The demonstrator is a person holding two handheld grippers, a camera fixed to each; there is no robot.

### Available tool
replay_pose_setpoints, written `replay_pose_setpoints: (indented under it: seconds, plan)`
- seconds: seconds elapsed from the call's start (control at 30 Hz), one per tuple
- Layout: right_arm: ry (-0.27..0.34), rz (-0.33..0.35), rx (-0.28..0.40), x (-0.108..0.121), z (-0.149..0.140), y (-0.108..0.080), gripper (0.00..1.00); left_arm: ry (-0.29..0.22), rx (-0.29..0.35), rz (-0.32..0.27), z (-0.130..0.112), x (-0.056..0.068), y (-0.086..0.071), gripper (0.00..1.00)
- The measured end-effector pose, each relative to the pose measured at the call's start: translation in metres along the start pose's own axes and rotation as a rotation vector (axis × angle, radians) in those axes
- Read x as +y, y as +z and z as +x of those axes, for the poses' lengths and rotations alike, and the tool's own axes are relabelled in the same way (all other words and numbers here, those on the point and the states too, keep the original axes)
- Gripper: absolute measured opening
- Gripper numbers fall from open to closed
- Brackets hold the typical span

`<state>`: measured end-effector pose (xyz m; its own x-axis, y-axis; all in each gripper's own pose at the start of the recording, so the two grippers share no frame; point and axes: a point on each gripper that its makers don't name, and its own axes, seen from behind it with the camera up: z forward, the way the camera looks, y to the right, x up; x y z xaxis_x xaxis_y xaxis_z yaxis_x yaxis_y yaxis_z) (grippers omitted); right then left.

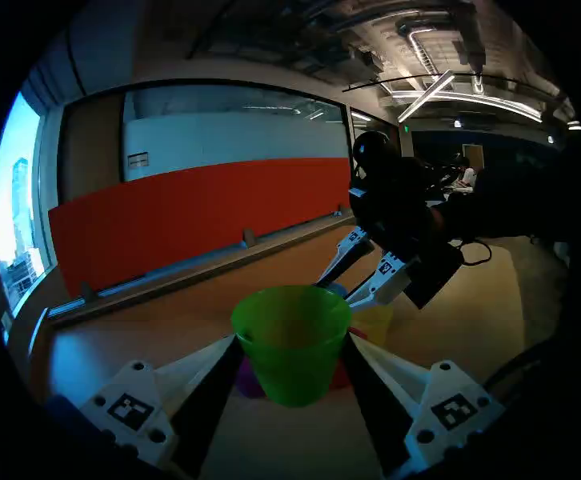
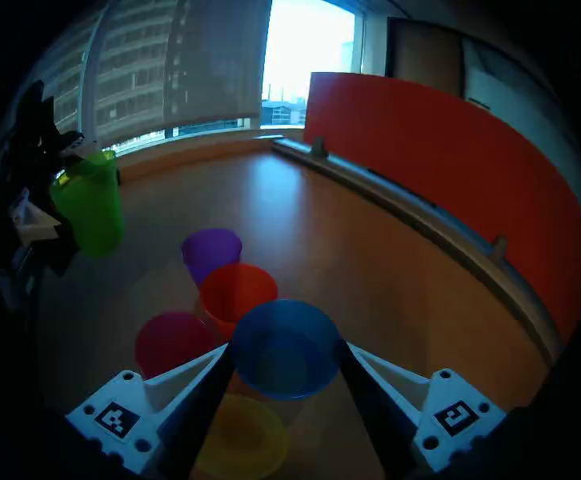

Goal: Pour water

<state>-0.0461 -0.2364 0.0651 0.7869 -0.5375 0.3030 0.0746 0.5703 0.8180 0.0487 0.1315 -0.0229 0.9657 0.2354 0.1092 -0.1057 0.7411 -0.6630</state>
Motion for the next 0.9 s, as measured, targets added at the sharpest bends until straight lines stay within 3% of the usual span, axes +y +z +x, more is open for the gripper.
replay_pose_setpoints:
  seconds: [0.3,0.9]
  plan:
    - [0.031,-0.022,0.106,0.001,0.024,-0.021,0.93,0.0,0.004,-0.001,0.005,0.002,0.004,0.83]
    - [0.03,-0.068,0.308,-0.009,0.071,-0.062,0.93,-0.013,0.02,-0.004,0.013,0.003,0.013,0.83]
